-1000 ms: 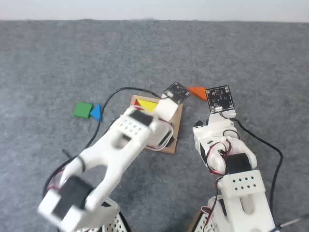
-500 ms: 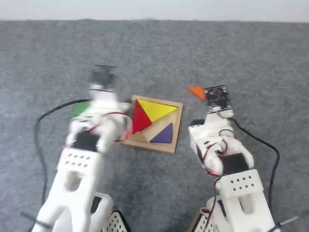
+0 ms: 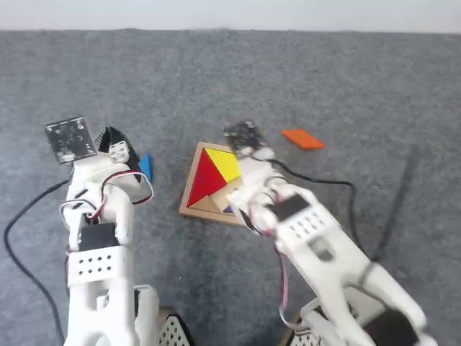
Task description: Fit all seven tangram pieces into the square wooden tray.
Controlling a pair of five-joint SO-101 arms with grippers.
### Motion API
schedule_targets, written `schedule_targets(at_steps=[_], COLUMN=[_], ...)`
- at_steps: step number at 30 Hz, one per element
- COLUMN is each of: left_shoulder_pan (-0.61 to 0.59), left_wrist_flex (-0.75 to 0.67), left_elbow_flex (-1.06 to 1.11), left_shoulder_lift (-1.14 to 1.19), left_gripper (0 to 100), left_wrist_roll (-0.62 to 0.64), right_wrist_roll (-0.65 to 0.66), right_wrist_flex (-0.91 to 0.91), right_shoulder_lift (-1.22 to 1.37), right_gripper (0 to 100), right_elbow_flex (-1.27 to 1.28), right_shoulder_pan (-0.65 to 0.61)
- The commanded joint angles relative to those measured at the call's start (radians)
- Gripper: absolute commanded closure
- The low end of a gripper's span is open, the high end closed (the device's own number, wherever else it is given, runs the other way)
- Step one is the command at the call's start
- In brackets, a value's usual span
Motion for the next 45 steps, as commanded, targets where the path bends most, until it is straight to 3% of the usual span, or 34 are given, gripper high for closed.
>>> schedule_targets(at_steps=[1, 9, 18, 24, 31, 40, 45], left_shoulder_pan=[-0.006, -0.006, -0.006, -0.006, -0.005, -0.006, -0.006], left_wrist_flex=[-0.092, -0.100, -0.100, -0.100, -0.095, -0.095, -0.095], left_elbow_flex=[0.013, 0.021, 0.021, 0.022, 0.024, 0.024, 0.024], left_shoulder_lift=[-0.029, -0.034, -0.034, -0.029, -0.029, -0.029, -0.031], left_gripper=[99, 99, 99, 99, 99, 99, 99], left_wrist_roll=[0.011, 0.009, 0.009, 0.009, 0.009, 0.008, 0.008], right_wrist_roll=[-0.003, 0.123, 0.126, 0.126, 0.124, 0.126, 0.160], right_wrist_flex=[-0.013, 0.067, 0.127, 0.116, 0.105, 0.318, 0.332], right_shoulder_lift=[0.203, 0.371, 0.369, 0.367, 0.561, 0.628, 0.627], right_gripper=[98.7, 98.7, 98.6, 98.6, 98.6, 98.4, 98.4], right_elbow_flex=[-0.181, -0.275, -0.299, -0.388, -0.471, -0.568, -0.569], right_shoulder_pan=[-0.013, -0.010, -0.008, 0.074, 0.105, 0.101, 0.096])
